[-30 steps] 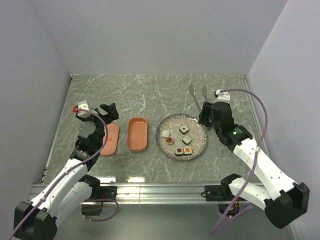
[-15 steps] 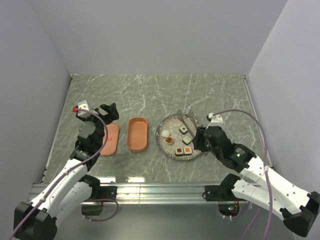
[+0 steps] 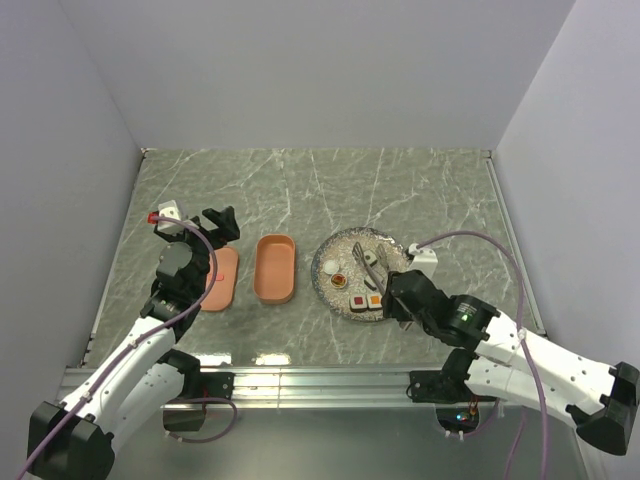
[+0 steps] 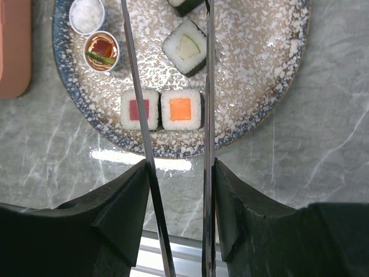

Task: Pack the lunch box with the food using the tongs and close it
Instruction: Pick up the food using the clamp

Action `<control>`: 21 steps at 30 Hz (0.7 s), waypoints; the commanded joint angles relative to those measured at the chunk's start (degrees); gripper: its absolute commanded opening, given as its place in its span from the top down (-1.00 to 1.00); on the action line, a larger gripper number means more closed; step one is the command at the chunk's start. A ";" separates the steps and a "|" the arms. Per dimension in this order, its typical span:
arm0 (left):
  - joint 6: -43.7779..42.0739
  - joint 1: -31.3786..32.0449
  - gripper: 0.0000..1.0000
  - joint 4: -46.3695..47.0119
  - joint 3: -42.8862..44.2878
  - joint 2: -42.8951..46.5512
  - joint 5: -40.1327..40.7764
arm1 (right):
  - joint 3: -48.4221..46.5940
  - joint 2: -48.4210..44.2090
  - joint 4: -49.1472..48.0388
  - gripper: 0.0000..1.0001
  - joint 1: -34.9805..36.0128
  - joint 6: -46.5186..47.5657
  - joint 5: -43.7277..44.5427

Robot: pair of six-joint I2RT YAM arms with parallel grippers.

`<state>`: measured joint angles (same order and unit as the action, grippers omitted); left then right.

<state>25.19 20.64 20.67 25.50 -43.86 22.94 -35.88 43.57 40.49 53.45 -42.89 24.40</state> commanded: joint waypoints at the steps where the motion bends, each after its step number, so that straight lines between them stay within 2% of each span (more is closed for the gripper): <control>1: 0.12 -0.25 -0.99 2.10 0.61 0.61 -1.32 | 0.28 0.28 0.99 -0.05 1.56 -4.21 4.77; 11: 0.30 -0.25 -0.99 1.92 0.34 1.58 -1.14 | -1.21 5.55 2.40 -0.05 3.50 -5.97 7.41; 21: 0.30 -0.25 -0.99 2.01 0.26 1.76 -1.05 | -1.12 6.18 1.44 -0.05 4.47 -6.24 6.98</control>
<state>25.19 20.64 20.67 25.50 -42.83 22.70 -35.88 50.11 42.52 57.25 -47.99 29.17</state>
